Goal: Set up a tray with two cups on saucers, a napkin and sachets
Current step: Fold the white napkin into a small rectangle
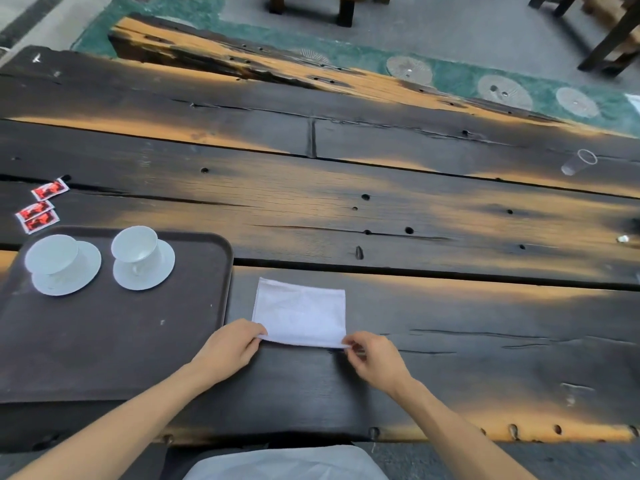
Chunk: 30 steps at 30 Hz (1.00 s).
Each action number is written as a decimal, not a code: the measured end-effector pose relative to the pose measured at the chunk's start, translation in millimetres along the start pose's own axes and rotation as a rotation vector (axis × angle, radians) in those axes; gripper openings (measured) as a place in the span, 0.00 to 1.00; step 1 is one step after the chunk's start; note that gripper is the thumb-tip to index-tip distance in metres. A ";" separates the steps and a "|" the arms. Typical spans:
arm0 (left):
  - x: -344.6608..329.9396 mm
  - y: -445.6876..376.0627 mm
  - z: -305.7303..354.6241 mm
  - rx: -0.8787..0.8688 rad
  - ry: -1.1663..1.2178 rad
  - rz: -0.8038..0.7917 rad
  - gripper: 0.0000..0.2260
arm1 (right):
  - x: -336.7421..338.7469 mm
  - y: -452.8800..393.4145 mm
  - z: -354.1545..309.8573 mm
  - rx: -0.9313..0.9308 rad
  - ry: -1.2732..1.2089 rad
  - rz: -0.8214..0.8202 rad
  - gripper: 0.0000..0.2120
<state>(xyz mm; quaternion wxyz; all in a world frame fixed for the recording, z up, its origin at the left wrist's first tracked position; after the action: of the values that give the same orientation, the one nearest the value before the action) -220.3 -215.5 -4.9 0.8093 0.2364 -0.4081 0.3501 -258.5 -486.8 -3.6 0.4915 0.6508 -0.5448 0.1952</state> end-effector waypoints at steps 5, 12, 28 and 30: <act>-10.5 26.0 5.8 -0.009 0.145 -0.050 0.06 | -5.8 23.6 8.2 0.013 -0.096 -0.064 0.04; 12.3 -0.6 -15.8 0.129 0.312 0.135 0.04 | 9.3 -12.6 6.5 -0.089 -0.218 -0.015 0.03; 5.4 -45.7 -55.1 0.354 0.252 0.097 0.04 | -14.5 -67.2 16.9 -0.393 -0.136 -0.025 0.11; 2.7 -46.4 -54.7 0.370 0.241 0.102 0.03 | -15.3 -67.6 16.0 -0.394 -0.121 -0.011 0.11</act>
<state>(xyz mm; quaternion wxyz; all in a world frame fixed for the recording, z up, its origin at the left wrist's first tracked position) -156.8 -207.7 -37.5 0.7764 0.3162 -0.2486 0.4851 -207.1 -497.7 -51.7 0.5769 0.5556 -0.5972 0.0427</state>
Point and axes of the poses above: each hand's wrist, its own y-axis away from the middle knuckle, its own x-axis out of the back of the hand, z = x × y, the point moved 10 cm from there along -y, towards the middle knuckle, and after that the axes turned 14 degrees about -x, right-handed, at the moved point
